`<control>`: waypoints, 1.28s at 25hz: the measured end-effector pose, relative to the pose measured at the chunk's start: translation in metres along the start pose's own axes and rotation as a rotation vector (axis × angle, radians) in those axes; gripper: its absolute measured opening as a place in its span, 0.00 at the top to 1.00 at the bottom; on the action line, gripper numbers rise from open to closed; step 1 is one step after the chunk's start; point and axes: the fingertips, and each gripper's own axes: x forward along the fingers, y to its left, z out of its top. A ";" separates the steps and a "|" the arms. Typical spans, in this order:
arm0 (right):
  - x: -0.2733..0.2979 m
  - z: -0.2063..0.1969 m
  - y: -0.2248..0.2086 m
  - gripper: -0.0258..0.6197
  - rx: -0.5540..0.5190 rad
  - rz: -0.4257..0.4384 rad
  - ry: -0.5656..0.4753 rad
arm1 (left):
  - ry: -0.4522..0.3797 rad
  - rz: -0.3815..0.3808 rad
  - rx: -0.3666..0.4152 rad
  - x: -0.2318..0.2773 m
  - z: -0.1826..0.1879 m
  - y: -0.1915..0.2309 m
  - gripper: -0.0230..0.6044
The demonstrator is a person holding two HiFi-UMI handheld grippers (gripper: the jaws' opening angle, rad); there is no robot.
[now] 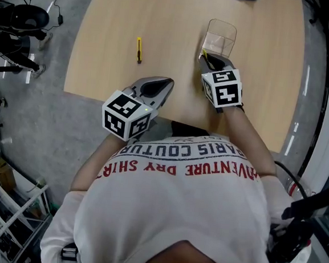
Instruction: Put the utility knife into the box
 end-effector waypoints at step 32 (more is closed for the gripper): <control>-0.249 -0.044 0.199 0.96 0.042 0.495 -0.248 | -0.199 -0.072 0.038 -0.109 -0.045 -0.131 0.96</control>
